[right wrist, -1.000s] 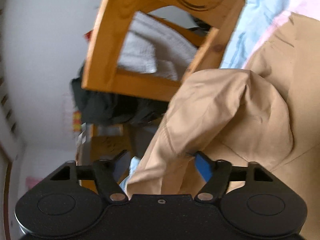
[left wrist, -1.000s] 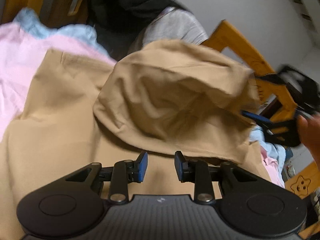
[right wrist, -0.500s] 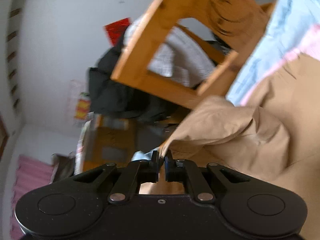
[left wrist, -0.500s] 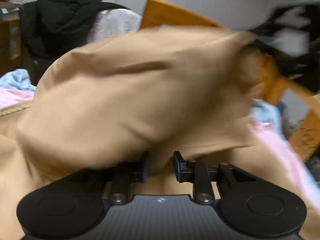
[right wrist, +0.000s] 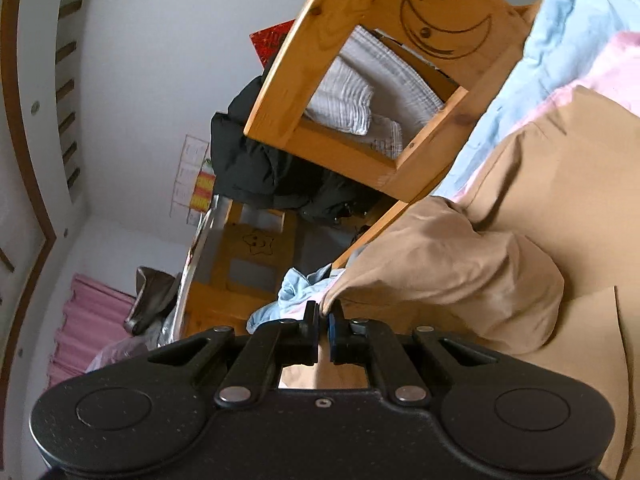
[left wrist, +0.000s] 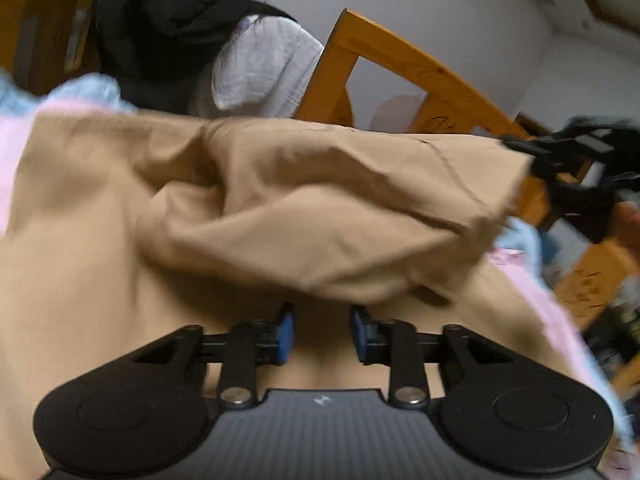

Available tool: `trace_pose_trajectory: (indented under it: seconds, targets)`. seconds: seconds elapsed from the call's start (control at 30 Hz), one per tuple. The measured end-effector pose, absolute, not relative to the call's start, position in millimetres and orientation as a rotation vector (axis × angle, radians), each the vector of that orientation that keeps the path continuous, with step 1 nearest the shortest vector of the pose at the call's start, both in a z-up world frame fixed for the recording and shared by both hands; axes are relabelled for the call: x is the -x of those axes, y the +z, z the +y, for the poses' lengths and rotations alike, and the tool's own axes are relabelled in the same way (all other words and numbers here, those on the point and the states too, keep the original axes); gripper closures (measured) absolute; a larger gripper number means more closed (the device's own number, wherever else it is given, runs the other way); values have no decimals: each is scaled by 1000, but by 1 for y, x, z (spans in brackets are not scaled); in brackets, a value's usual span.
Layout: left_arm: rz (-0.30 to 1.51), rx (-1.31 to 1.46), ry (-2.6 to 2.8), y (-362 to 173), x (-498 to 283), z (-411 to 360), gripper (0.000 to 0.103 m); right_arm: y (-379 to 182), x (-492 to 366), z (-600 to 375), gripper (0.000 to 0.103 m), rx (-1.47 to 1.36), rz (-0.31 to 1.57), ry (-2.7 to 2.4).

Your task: Fold large clothes

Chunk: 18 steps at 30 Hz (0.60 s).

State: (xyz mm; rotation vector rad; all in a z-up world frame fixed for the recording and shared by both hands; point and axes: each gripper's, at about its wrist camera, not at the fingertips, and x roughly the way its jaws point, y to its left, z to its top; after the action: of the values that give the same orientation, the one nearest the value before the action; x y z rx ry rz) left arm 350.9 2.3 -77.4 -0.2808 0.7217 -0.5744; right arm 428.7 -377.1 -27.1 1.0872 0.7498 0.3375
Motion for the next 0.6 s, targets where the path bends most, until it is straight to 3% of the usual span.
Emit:
trace_pose_trajectory:
  seconds: [0.07,0.23,0.4,0.47,0.5,0.6]
  targets:
    - [704,395,-580,-73,-343,22,51,-30,-428,-379,99,-1093,748,349]
    - [683,748,-482,-77,-355,70,43,-37,-409,-384,99,-1074,745,380]
    - [813,846,-307,-92,-382,90,45,-53,-368,-370,99,-937,756,425]
    - [849,825,-272,-95,-387,93,58,-64,-348,-363,99,-869,785,431]
    - [860,805,-257,-95,-390,91,59,-70,-341,-360,98,-846,801,430]
    - [885,747,-219,-95,-393,86,63,-80,-323,-362,86,-814,822,423]
